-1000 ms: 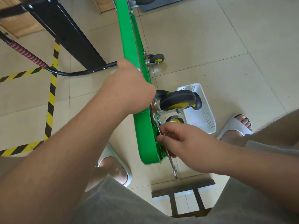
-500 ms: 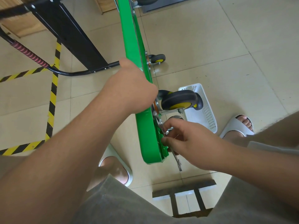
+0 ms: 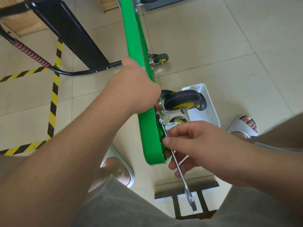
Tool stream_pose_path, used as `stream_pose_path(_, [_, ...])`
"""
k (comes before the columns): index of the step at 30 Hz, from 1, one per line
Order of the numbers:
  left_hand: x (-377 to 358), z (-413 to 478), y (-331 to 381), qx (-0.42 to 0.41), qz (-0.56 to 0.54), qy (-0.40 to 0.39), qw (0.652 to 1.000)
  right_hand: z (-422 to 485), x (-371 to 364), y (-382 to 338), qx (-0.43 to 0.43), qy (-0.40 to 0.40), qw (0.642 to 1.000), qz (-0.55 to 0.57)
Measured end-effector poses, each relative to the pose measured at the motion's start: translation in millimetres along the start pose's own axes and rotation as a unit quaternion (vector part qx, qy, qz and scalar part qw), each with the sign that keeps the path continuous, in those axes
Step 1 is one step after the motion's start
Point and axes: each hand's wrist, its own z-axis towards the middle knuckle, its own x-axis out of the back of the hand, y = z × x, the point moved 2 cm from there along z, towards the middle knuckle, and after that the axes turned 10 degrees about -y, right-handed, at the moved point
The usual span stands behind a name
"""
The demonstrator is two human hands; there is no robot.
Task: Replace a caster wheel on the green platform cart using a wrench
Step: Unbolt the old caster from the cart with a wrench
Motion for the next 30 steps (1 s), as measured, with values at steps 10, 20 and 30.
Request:
stream_pose_path(10, [0.3,0.9,-0.2,-0.003,-0.004,-0.002,1.0,8.1,1.2,0.0,0.01,0.028,0.999,0.018])
stream_pose_path(20, [0.0,1.1,-1.7,-0.002,-0.012,-0.011,1.0,29.2,20.0,12.6,0.004,0.094,0.989,-0.115])
stream_pose_path(30, [0.4,1.4,-1.9,-0.003,-0.016,-0.015,1.0,29.2,21.5,18.3,0.002,0.086,0.983,-0.16])
